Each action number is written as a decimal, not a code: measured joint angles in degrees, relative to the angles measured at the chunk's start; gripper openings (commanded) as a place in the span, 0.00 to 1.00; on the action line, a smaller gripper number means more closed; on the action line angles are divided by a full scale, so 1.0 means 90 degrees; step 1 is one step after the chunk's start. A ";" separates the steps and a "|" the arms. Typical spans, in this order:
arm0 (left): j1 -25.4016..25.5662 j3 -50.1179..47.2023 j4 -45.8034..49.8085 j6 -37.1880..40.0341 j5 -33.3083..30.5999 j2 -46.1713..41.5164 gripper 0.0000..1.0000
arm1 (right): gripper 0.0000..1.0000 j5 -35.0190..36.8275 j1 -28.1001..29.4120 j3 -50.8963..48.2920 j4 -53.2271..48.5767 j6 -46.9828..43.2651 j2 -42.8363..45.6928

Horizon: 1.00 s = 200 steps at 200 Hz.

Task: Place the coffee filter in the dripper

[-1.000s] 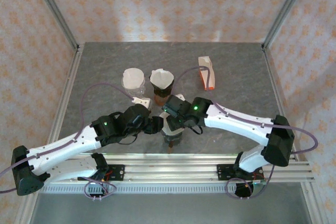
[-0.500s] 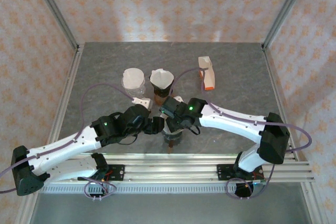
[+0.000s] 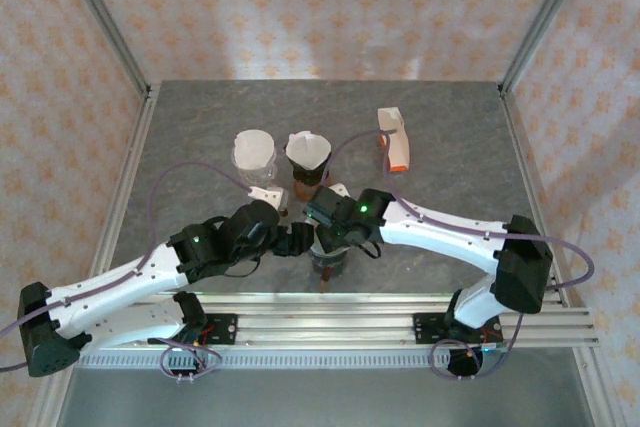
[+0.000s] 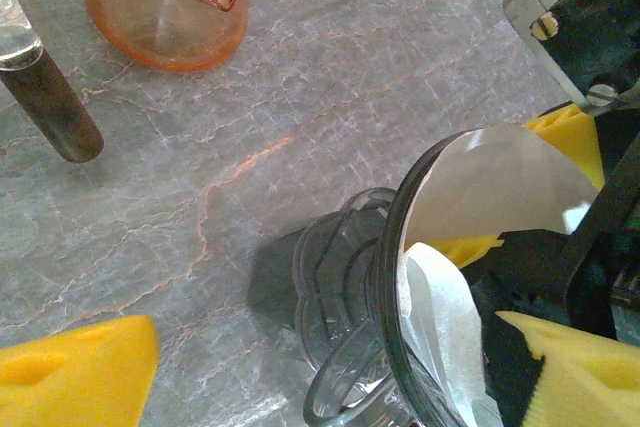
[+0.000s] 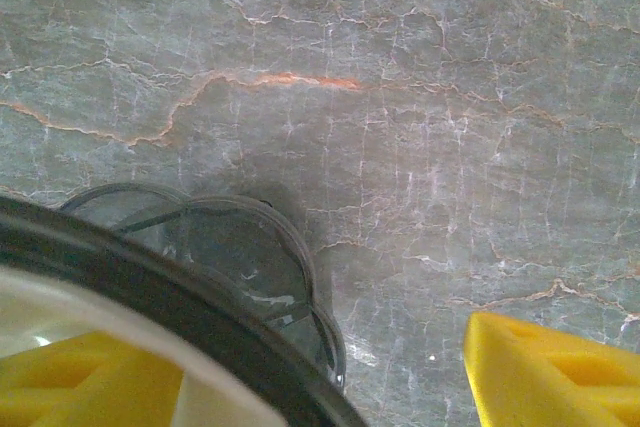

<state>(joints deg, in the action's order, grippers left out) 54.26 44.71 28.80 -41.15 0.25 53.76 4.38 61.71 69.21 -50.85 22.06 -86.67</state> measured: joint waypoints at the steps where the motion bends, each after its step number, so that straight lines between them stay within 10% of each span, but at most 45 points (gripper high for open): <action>1: 0.0000 0.0000 0.0000 0.0000 0.0000 0.0000 0.86 | 0.73 0.0002 0.0000 0.0000 0.0002 0.0000 0.0000; 68: 0.0000 -0.0022 0.0012 -0.0095 -0.0002 0.0041 0.68 | 0.73 0.0087 0.0032 -0.0066 0.0090 0.0049 0.0061; 200: 0.0000 -0.0022 0.0012 -0.0095 0.0000 0.0092 0.68 | 0.74 0.0444 0.0029 -0.0340 0.0330 0.0267 0.1110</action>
<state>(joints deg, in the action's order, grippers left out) 54.26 44.51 28.91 -42.00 0.25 54.59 8.38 61.98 66.15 -47.88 24.47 -76.69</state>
